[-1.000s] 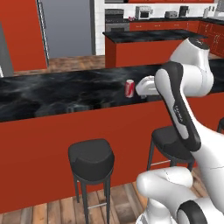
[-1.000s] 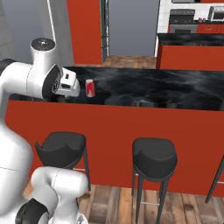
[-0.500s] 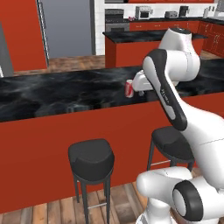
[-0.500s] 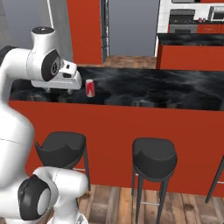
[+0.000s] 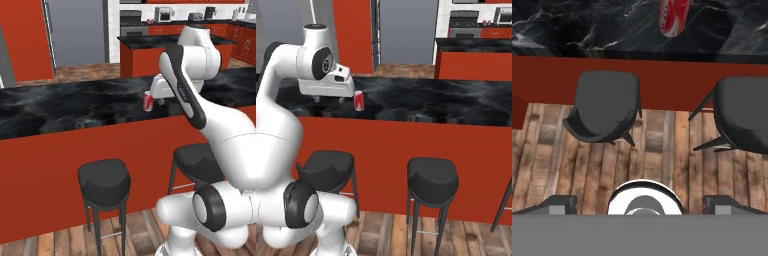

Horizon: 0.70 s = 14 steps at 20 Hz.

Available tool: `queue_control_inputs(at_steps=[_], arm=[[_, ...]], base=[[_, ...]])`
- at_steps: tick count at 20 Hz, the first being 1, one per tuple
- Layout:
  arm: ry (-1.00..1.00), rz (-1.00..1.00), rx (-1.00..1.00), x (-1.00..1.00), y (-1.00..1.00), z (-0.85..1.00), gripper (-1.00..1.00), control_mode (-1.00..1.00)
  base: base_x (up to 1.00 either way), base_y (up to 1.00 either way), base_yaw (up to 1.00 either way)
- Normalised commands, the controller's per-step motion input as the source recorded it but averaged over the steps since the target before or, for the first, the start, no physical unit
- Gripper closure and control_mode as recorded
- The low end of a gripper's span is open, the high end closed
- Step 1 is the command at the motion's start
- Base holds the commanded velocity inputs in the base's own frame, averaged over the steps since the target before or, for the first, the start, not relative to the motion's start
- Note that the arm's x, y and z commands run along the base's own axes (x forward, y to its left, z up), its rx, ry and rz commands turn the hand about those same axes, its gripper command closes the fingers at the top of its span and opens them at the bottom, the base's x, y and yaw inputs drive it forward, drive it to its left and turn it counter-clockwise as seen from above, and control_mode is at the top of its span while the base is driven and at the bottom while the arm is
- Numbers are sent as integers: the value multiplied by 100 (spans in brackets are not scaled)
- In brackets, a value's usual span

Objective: Four empty soda cans are scattered around the kitchen. Gather all the cans and cluster them next to the stove for recycling.

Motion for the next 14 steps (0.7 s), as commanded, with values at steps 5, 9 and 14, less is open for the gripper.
queue_control_inputs(at_steps=[5,9,14], arm=[[0,0,-6,23,-1,-13,-100,-100],[0,0,-6,29,-4,-15,-100,-100],[0,0,-2,33,0,-12,-100,-100]], base=[[0,0,0],[0,0,0],[0,0,0]])
